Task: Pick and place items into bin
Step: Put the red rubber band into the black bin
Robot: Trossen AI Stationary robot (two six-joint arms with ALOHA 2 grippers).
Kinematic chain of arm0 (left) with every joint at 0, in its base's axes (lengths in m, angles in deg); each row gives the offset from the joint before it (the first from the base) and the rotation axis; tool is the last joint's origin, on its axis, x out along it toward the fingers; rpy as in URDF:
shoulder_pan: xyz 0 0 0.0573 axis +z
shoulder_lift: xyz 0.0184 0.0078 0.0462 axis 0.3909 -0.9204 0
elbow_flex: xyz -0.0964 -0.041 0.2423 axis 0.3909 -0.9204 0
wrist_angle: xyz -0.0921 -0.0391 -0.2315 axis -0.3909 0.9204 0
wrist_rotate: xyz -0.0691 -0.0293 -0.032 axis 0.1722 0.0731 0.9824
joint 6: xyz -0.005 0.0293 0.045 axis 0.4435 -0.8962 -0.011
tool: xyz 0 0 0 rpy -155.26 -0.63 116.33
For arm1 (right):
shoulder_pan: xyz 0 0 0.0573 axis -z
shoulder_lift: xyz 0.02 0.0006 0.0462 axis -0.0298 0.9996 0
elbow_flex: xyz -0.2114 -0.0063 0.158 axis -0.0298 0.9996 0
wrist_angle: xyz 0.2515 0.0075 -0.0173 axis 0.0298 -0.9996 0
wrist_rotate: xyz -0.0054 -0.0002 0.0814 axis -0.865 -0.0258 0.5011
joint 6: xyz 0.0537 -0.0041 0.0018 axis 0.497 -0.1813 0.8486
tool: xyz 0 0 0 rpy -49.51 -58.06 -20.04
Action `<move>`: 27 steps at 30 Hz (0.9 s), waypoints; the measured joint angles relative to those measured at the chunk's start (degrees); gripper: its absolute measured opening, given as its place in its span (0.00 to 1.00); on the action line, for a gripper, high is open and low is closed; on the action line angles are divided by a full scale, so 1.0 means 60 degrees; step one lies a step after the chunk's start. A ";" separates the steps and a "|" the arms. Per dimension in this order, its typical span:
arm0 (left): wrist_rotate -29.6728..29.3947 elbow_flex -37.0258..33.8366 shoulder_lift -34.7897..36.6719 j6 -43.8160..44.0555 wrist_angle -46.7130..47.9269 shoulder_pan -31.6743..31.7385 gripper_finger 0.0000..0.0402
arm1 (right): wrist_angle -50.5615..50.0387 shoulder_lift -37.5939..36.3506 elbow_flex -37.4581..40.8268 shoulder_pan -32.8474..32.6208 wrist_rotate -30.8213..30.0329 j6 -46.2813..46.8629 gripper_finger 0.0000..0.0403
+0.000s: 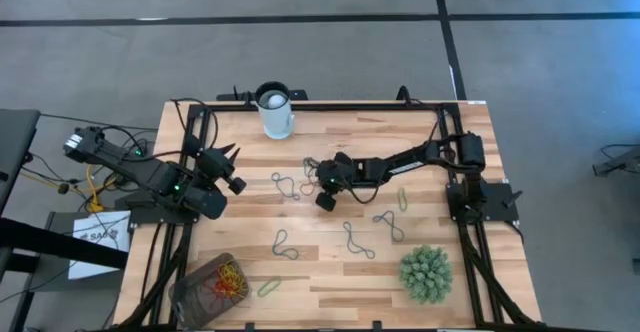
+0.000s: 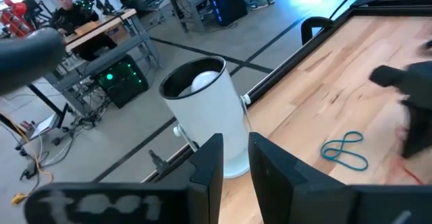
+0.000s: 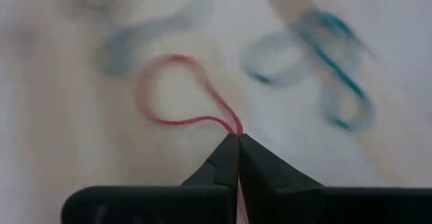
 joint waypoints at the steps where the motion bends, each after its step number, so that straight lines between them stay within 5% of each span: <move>1: 0.0001 0.0000 0.0000 -0.0017 0.0004 0.0000 0.15 | 0.0084 -0.0127 -0.0201 -0.0137 0.0059 -0.0121 0.00; 6: -0.0126 0.0000 -0.0004 -0.0842 -0.0003 0.0031 0.15 | 0.0196 -0.0735 -0.1280 -0.0966 0.0313 -0.1176 0.00; 18: -0.2337 0.0136 0.0026 -0.1047 0.0086 0.0256 0.15 | 0.0348 -0.0251 -0.3839 -0.2618 0.1021 -0.2656 0.00; 27: -0.1504 0.0488 0.0128 -0.1690 0.0087 0.1629 0.15 | 0.0271 0.2048 -0.6979 -0.3074 0.2392 -0.3242 0.00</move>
